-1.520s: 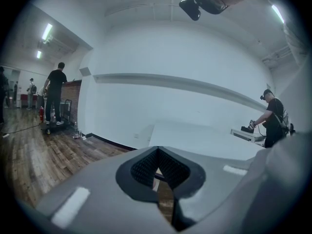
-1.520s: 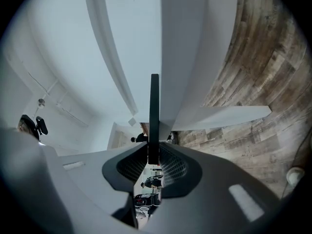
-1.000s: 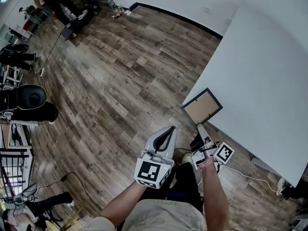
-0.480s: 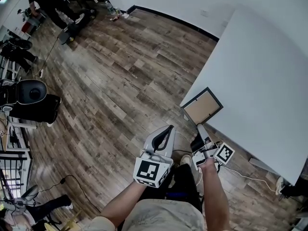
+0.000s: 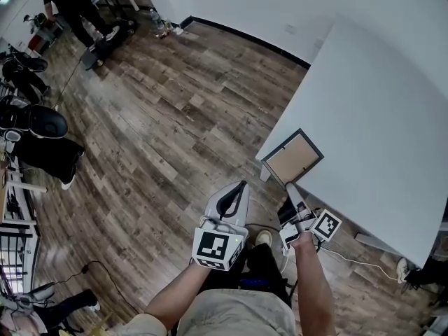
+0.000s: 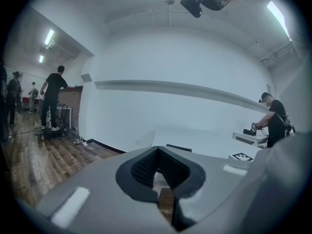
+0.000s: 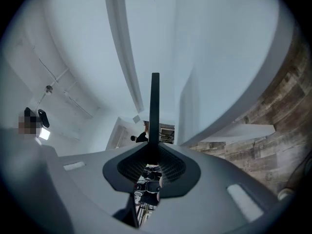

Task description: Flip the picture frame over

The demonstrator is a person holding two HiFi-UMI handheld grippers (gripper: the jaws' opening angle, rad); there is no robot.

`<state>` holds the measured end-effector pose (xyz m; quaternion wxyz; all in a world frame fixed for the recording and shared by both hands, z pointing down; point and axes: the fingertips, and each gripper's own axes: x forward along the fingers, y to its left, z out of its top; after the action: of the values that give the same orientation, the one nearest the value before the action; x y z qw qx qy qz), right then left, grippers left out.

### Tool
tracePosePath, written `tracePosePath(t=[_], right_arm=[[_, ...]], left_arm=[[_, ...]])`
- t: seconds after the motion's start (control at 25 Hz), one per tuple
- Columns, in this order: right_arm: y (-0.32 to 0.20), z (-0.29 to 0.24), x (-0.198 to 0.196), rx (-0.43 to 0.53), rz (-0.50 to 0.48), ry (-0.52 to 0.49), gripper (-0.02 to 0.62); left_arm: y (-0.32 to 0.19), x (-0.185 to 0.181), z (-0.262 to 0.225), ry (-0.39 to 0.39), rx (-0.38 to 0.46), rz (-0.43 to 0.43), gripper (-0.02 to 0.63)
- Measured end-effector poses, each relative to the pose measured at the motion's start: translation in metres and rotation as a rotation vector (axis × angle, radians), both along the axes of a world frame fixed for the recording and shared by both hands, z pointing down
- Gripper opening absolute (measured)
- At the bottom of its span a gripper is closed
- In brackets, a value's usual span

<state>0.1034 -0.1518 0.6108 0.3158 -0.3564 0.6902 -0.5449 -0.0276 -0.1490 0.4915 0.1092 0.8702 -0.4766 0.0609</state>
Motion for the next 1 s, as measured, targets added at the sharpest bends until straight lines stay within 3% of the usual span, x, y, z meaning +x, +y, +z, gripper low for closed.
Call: tracePosePath(t=[0.28, 0.64, 1.0], right_arm=[[-0.002, -0.023, 0.009, 0.026, -0.023, 0.088, 0.087], [-0.002, -0.049, 0.015, 0.066, -0.014, 0.118, 0.087], [-0.002, -0.079, 0.026, 0.122, -0.001, 0.245, 0.087]], left_arm=[[-0.005, 0.001, -0.007, 0.008, 0.02, -0.011, 0.002], [-0.005, -0.001, -0.018, 0.034, 0.047, -0.018, 0.002], [-0.004, 0.005, -0.033, 0.07, 0.087, 0.006, 0.002]])
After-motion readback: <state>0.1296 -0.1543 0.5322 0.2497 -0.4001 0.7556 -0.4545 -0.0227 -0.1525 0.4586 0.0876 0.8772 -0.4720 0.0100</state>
